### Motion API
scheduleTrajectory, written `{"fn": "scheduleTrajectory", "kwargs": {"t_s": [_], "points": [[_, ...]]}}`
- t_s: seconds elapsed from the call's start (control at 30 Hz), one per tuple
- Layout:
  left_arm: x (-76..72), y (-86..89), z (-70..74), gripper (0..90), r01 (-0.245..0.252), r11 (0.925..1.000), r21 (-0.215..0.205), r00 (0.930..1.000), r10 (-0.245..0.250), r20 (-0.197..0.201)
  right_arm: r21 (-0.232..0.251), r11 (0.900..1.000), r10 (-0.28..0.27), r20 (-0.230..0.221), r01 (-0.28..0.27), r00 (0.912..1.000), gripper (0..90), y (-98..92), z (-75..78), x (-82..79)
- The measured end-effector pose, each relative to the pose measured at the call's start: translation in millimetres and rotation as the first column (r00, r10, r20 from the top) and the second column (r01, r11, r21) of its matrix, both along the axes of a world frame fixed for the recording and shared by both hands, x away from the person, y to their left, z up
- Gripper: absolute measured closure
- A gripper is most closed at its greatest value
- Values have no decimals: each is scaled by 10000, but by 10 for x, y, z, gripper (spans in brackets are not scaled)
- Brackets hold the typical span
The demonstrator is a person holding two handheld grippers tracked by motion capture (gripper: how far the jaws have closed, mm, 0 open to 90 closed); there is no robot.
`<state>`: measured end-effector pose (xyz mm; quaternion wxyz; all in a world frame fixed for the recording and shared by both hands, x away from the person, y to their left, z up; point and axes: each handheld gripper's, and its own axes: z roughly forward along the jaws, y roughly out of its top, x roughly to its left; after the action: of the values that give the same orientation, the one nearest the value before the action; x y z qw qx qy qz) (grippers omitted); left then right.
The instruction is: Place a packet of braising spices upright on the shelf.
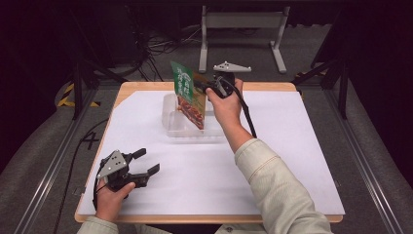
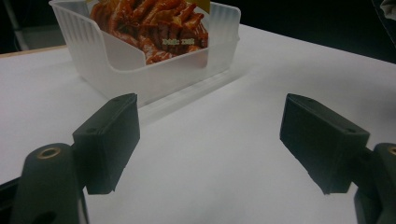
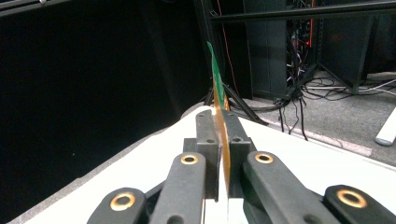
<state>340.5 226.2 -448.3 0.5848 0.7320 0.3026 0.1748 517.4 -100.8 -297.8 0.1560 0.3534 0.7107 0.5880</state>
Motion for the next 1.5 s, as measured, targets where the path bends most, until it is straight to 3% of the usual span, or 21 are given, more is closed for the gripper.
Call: {"fn": "scheduleTrajectory", "kwargs": {"t_s": [0.13,0.63,0.9,1.07,1.1,1.17,1.2,1.23,1.4,1.43,1.5], "points": [[5,-1,-2,206,18,10000,56,10000,-18,35,5,10000,1,11,-1,10000,860,-34,-12,-30],[8,-14,-5,206,37,10000,39,10000,-37,-11,-978,9946,-357,-165,339,9992,897,-155,-150,-60],[9,-17,-4,206,44,10000,39,10000,-44,-8,-1083,9929,-505,-116,489,9987,882,-190,-167,-70],[10,-17,-5,206,32,10000,60,10000,-32,-16,-878,9949,-502,65,506,9987,750,-198,-156,-74],[11,-17,-5,206,34,10000,60,10000,-34,-14,-882,9943,-574,245,593,9981,662,-206,-142,-80],[12,-21,-7,206,36,10000,35,10000,-36,-40,-742,9957,-525,327,548,9981,577,-216,-128,-89],[12,-21,-7,206,36,10000,35,10000,-36,-40,-742,9957,-525,327,548,9981,577,-216,-128,-89],[14,-23,-9,206,43,10000,41,10000,-43,-49,-693,9966,-414,476,446,9980,500,-224,-109,-106],[23,-30,-7,206,83,9999,93,10000,-82,-52,-558,9984,-92,713,132,9974,391,-240,-69,-164],[25,-34,-8,206,91,9999,83,10000,-90,-42,-495,9988,16,597,14,9982,369,-244,-58,-183],[34,-41,-6,206,107,9999,97,9999,-107,-35,-735,9972,166,781,-108,9968,339,-275,-17,-251]]}}
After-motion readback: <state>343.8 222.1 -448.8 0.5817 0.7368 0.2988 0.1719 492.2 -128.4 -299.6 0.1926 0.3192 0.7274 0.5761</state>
